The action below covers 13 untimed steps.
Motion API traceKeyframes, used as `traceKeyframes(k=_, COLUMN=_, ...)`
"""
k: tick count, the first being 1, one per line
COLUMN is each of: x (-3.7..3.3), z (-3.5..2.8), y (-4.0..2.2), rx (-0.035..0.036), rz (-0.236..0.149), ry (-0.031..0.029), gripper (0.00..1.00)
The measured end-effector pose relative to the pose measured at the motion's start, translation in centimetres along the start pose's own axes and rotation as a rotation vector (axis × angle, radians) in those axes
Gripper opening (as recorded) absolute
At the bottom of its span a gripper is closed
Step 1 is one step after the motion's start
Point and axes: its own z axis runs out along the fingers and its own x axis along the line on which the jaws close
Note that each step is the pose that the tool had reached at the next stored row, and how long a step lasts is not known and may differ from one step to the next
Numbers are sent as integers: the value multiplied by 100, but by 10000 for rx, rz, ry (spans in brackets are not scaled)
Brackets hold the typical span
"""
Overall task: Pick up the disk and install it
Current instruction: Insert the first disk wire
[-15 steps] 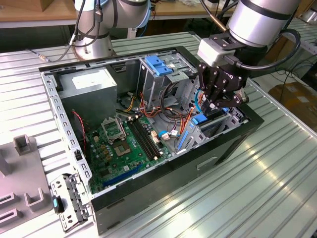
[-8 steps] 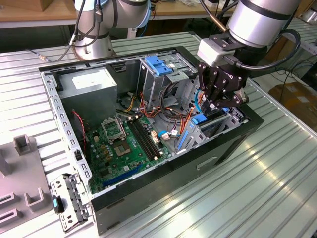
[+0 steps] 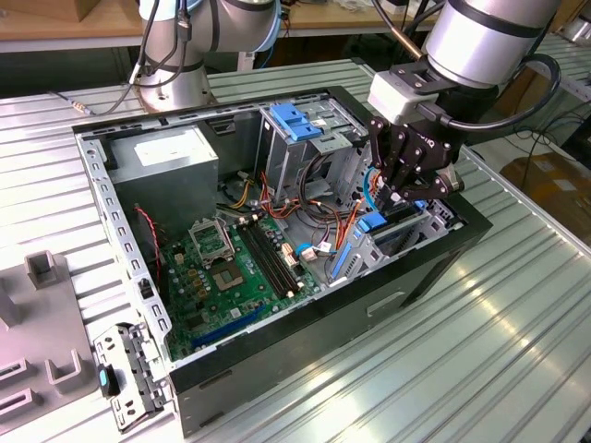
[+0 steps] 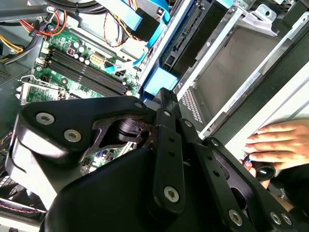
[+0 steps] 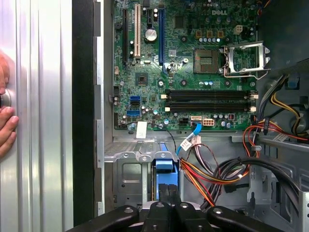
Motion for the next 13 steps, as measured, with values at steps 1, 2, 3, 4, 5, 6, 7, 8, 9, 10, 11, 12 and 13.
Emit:
traceKeyframes(k=1, x=0, z=0, y=0, rx=0, rz=-1, ry=0, gripper=11)
traceKeyframes(k=2, x=0, z=0, y=0, rx=0, rz=-4, ry=0, gripper=11)
traceKeyframes(k=3, x=0, z=0, y=0, rx=0, rz=-31, ry=1, gripper=11)
traceKeyframes(k=4, x=0, z=0, y=0, rx=0, rz=-91, ry=1, gripper=11)
traceKeyframes(k=5, x=0, z=0, y=0, rx=0, rz=-124, ry=1, gripper=11)
traceKeyframes(k=6, x=0, z=0, y=0, rx=0, rz=-153, ry=1, gripper=11)
traceKeyframes(k=7, x=0, z=0, y=-2, rx=0, rz=-199, ry=1, gripper=11)
traceKeyframes(k=8, x=0, z=0, y=-7, rx=0, rz=-233, ry=1, gripper=11)
traceKeyframes(k=9, x=0, z=1, y=-17, rx=1, rz=-279, ry=0, gripper=11)
traceKeyframes(k=10, x=0, z=0, y=-25, rx=0, rz=-308, ry=1, gripper=11)
traceKeyframes(k=11, x=0, z=0, y=-29, rx=0, rz=-331, ry=2, gripper=11)
traceKeyframes(k=12, x=0, z=0, y=-31, rx=1, rz=-344, ry=2, gripper=11)
traceKeyframes(k=13, x=0, z=0, y=-32, rx=1, rz=-356, ry=1, gripper=11)
